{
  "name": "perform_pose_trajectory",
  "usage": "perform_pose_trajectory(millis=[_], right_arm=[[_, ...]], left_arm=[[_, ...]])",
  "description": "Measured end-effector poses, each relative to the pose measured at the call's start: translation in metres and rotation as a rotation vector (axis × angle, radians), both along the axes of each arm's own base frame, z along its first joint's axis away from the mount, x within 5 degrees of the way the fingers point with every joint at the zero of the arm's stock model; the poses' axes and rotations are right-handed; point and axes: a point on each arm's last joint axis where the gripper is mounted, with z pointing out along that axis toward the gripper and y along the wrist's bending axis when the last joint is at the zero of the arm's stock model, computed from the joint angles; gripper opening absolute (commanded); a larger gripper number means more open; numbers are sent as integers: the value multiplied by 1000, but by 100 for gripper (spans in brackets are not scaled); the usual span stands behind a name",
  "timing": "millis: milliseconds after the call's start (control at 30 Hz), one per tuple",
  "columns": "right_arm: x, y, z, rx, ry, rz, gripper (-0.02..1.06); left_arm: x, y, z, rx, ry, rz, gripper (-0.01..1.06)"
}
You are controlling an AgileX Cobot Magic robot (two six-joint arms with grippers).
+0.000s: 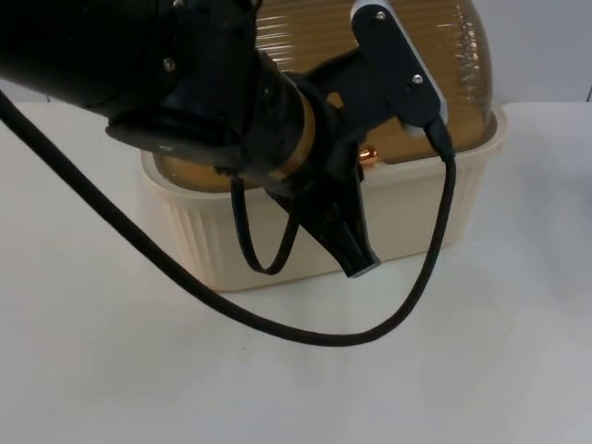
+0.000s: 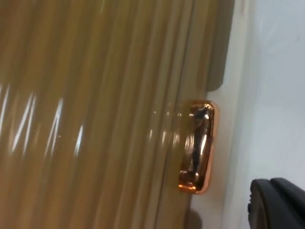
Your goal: Open the box lid with the left hand, place the block into the box with the right hand, then close the box lid with the left hand.
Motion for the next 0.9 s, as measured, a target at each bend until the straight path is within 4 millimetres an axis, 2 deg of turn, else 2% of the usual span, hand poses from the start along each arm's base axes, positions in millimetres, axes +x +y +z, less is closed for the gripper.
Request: perform_pose_trajectory(millis=[300,367,600,900], right_arm=[[0,0,1,0,-8,1,105],[0,0,1,0,-10,1,105],[1,0,1,0,-16,2,105],[1,0,1,0,-16,2,105]], left_arm=[[1,-1,1,57,-56,-66,0],[1,-1,2,114,-88,-99,0],[-13,-15,2,217,-165,-243,0],[-3,-24,-12,333,-206,-236,0]])
